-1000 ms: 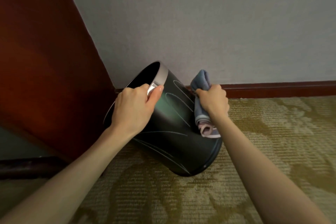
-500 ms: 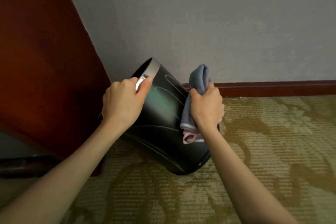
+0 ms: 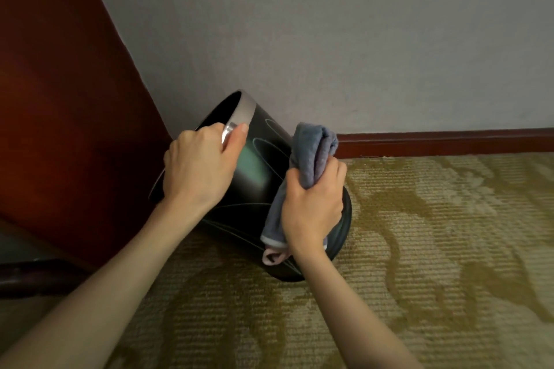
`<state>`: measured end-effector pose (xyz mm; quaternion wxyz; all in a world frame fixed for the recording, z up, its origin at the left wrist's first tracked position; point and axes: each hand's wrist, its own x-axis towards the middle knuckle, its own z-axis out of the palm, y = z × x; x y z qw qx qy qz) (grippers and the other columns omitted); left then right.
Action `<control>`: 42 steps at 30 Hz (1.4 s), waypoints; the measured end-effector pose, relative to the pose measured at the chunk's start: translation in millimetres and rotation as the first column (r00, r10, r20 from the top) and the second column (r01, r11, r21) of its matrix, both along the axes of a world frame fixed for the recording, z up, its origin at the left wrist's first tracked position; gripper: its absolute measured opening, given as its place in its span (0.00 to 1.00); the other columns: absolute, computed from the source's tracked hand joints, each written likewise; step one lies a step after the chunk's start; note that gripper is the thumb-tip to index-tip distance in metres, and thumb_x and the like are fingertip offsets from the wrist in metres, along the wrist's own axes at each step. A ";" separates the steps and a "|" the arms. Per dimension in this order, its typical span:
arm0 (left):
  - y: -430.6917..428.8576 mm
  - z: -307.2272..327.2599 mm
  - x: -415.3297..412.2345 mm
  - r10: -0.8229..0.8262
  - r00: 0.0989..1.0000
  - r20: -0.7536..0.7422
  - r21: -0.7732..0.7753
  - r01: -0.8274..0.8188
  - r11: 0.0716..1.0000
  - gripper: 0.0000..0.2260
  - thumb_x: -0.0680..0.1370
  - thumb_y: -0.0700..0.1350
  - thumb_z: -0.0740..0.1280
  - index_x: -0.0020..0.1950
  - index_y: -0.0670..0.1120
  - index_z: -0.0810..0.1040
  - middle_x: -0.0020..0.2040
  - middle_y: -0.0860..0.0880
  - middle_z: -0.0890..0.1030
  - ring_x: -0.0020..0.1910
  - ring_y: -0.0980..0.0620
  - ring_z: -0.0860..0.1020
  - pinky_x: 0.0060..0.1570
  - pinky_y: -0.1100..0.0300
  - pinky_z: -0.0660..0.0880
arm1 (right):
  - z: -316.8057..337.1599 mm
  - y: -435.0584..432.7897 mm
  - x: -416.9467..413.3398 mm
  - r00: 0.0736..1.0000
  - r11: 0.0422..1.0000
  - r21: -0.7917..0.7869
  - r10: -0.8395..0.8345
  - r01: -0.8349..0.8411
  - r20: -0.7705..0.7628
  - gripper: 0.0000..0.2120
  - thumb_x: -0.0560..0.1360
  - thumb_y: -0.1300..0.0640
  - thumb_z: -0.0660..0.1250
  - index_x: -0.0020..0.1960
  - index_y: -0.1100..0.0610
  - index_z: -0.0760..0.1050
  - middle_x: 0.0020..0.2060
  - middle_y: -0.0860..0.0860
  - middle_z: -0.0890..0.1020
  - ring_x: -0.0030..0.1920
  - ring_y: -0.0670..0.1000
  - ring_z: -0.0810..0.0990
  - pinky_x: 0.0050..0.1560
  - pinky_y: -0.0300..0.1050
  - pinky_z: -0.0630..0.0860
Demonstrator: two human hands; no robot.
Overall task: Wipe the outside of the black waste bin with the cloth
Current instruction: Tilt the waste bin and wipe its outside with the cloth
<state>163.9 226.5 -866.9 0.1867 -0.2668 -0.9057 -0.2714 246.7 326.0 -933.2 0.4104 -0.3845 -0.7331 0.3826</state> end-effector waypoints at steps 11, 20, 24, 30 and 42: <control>-20.7 -3.3 21.7 -0.129 0.992 0.001 0.036 0.129 0.991 0.21 0.79 0.55 0.57 0.27 0.52 0.58 0.20 0.55 0.61 0.19 0.56 0.62 0.24 0.61 0.54 | 19.9 79.3 -36.5 0.921 0.930 -0.337 0.250 -0.143 0.298 0.11 0.70 0.47 0.66 0.45 0.52 0.69 0.43 0.53 0.77 0.41 0.56 0.76 0.43 0.51 0.73; -24.0 -7.3 33.2 -0.109 0.994 -0.024 -0.005 0.109 0.994 0.20 0.78 0.57 0.54 0.28 0.53 0.56 0.21 0.55 0.61 0.19 0.55 0.61 0.23 0.60 0.57 | 17.1 95.5 -46.4 0.854 0.919 -0.377 0.285 -0.115 0.434 0.20 0.71 0.46 0.66 0.57 0.57 0.73 0.45 0.54 0.76 0.42 0.57 0.74 0.43 0.50 0.71; -16.3 -5.8 25.1 -0.084 0.995 -0.059 -0.041 0.082 0.996 0.22 0.79 0.57 0.55 0.27 0.53 0.54 0.21 0.55 0.58 0.20 0.57 0.59 0.24 0.60 0.53 | 18.0 77.4 -32.0 0.938 0.953 -0.288 0.182 -0.094 0.296 0.13 0.69 0.45 0.64 0.49 0.52 0.74 0.44 0.52 0.80 0.43 0.56 0.79 0.45 0.52 0.75; 7.6 2.0 3.6 0.009 1.000 0.018 -0.009 -0.008 1.000 0.21 0.79 0.59 0.55 0.32 0.46 0.68 0.34 0.39 0.78 0.36 0.35 0.75 0.34 0.51 0.68 | 26.7 34.4 -23.1 0.995 0.990 -0.139 0.014 0.000 0.100 0.14 0.71 0.46 0.64 0.52 0.54 0.72 0.49 0.53 0.76 0.45 0.56 0.77 0.42 0.50 0.70; 16.5 3.5 -2.2 -0.009 0.999 0.033 0.001 0.008 1.000 0.21 0.79 0.58 0.55 0.35 0.45 0.73 0.38 0.38 0.80 0.39 0.35 0.78 0.34 0.52 0.69 | 16.0 -19.6 -8.9 0.994 0.999 0.039 0.027 -0.023 -0.109 0.16 0.68 0.49 0.62 0.49 0.60 0.71 0.46 0.52 0.72 0.41 0.54 0.75 0.37 0.50 0.71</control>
